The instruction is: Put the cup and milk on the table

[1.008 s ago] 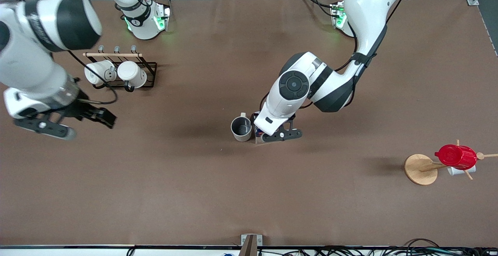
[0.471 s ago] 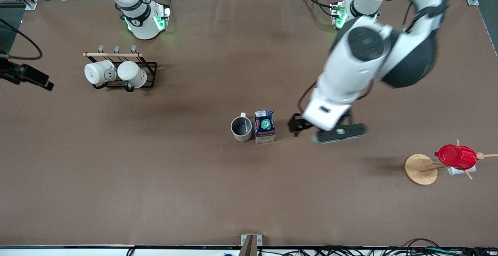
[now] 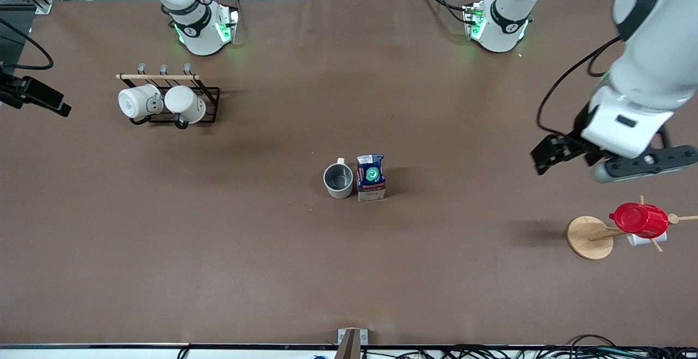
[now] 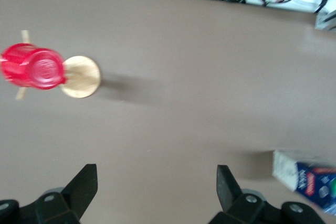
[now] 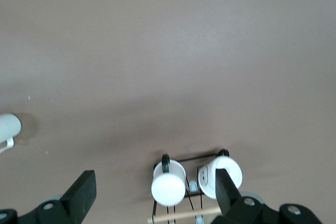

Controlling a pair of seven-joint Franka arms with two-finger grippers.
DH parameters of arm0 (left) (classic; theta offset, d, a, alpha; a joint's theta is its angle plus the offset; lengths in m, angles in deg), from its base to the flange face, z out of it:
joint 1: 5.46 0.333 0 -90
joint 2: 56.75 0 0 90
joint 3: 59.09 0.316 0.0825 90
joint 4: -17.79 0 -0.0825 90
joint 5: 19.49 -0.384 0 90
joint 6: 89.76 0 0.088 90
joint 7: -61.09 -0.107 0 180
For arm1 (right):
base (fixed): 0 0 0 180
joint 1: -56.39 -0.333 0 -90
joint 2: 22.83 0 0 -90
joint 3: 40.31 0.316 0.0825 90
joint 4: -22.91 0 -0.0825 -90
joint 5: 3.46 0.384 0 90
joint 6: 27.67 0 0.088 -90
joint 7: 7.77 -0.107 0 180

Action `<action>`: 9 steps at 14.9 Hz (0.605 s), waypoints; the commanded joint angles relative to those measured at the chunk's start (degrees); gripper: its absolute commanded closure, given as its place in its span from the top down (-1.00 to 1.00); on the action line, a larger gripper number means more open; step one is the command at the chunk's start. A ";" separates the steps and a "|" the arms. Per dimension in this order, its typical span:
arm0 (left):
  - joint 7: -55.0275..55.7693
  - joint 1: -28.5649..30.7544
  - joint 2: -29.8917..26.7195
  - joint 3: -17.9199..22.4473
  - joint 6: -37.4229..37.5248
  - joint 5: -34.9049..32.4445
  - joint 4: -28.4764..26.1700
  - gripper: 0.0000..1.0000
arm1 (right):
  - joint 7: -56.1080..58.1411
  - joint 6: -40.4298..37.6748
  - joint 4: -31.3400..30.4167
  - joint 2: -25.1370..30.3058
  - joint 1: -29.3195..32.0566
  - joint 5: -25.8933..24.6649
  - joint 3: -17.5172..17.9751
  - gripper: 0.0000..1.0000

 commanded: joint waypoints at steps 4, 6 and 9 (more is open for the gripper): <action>-13.20 3.89 -10.92 3.76 4.89 8.03 -8.99 1.00 | 2.56 1.75 -1.77 1.13 0.15 -0.05 -0.16 1.00; -16.55 -1.71 -16.37 11.40 4.28 10.94 -15.50 1.00 | 6.26 1.31 -1.77 1.13 0.06 -0.23 -0.08 1.00; -18.23 -4.90 -21.04 14.95 4.27 11.21 -20.70 1.00 | 5.74 0.17 -1.60 1.13 0.15 -0.23 -0.08 1.00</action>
